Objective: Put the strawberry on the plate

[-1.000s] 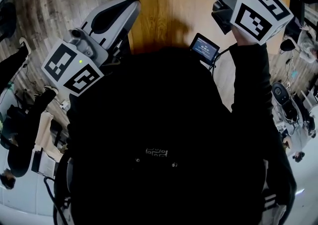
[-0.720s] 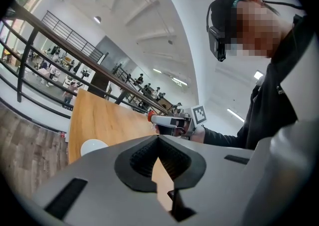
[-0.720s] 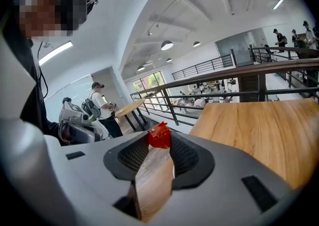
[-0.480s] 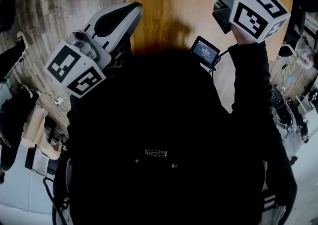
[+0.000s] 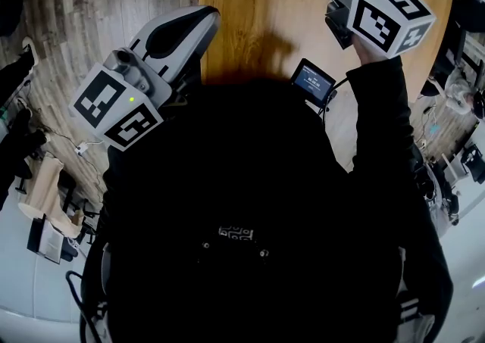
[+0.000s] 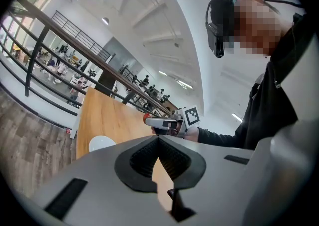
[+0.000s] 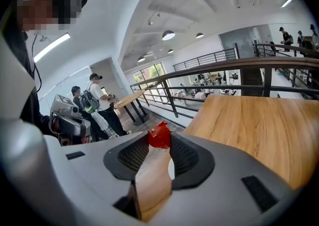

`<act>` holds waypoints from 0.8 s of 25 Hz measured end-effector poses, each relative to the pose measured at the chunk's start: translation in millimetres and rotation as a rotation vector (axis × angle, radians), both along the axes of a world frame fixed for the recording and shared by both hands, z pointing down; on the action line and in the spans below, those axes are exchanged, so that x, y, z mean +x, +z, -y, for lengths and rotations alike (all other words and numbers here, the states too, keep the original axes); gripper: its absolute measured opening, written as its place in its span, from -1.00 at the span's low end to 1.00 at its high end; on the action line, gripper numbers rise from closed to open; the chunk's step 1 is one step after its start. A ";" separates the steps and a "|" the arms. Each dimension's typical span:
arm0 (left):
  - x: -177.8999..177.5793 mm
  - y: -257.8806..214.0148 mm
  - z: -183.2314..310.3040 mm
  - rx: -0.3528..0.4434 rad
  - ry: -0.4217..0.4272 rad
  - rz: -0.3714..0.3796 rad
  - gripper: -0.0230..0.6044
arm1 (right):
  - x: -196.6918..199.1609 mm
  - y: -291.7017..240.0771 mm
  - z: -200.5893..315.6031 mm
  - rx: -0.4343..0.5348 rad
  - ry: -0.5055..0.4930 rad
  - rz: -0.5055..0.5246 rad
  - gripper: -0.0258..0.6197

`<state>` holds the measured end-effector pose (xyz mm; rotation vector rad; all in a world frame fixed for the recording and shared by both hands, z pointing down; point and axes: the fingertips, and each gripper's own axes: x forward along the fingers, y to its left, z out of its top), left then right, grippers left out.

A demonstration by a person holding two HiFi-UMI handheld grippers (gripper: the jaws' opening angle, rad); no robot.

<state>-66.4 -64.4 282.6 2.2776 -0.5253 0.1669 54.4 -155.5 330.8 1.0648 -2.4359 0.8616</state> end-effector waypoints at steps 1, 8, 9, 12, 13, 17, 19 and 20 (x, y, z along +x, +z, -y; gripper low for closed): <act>-2.1 -0.1 -0.5 -0.001 -0.002 0.000 -0.93 | -1.7 2.6 -0.1 -0.005 -0.002 -0.005 -0.47; -11.0 6.1 0.8 -0.015 -0.030 0.000 -0.93 | -9.8 23.5 7.8 -0.033 -0.022 -0.020 -0.47; -12.6 6.5 1.0 -0.018 -0.033 -0.001 -0.93 | -11.1 26.4 8.6 -0.038 -0.024 -0.022 -0.47; -16.3 7.7 1.3 -0.024 -0.043 0.000 -0.93 | -13.8 34.2 10.4 -0.052 -0.029 -0.030 -0.47; -17.2 8.4 1.5 -0.027 -0.047 0.000 -0.93 | -14.3 36.5 11.1 -0.055 -0.032 -0.033 -0.47; -19.6 11.4 1.1 -0.034 -0.059 0.001 -0.93 | -16.4 48.0 12.2 -0.069 -0.043 -0.045 -0.47; -20.2 13.1 0.0 -0.036 -0.062 0.002 -0.93 | -16.8 54.5 12.0 -0.080 -0.044 -0.047 -0.47; -20.7 13.8 -0.7 -0.036 -0.064 0.003 -0.93 | -17.3 56.5 12.0 -0.082 -0.044 -0.048 -0.47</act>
